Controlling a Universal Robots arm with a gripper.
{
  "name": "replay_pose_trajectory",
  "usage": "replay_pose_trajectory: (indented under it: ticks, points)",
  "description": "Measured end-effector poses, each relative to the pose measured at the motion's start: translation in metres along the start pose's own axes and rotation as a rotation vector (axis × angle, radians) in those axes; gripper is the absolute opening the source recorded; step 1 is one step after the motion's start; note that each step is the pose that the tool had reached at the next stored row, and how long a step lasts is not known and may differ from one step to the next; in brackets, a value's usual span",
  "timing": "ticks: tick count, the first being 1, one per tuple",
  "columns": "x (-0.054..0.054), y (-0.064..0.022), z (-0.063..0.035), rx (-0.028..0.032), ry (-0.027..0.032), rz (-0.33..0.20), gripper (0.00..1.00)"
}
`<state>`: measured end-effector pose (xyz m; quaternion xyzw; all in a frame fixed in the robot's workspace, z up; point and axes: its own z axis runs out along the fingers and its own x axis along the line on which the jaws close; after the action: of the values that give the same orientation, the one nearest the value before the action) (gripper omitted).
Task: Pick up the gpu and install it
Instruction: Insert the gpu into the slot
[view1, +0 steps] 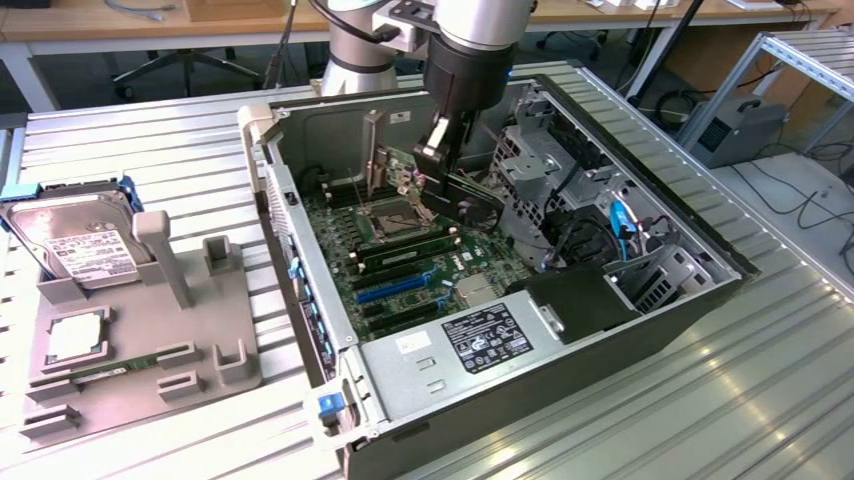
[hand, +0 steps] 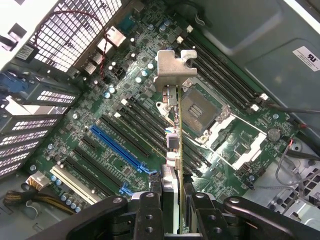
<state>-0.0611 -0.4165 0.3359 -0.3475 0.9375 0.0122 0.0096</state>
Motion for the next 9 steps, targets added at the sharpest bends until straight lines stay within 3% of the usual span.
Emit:
replay_pose_trajectory:
  ticks: [9]
  points:
    - [0.0, 0.0, 0.0001, -0.0004, 0.0002, -0.014, 0.27]
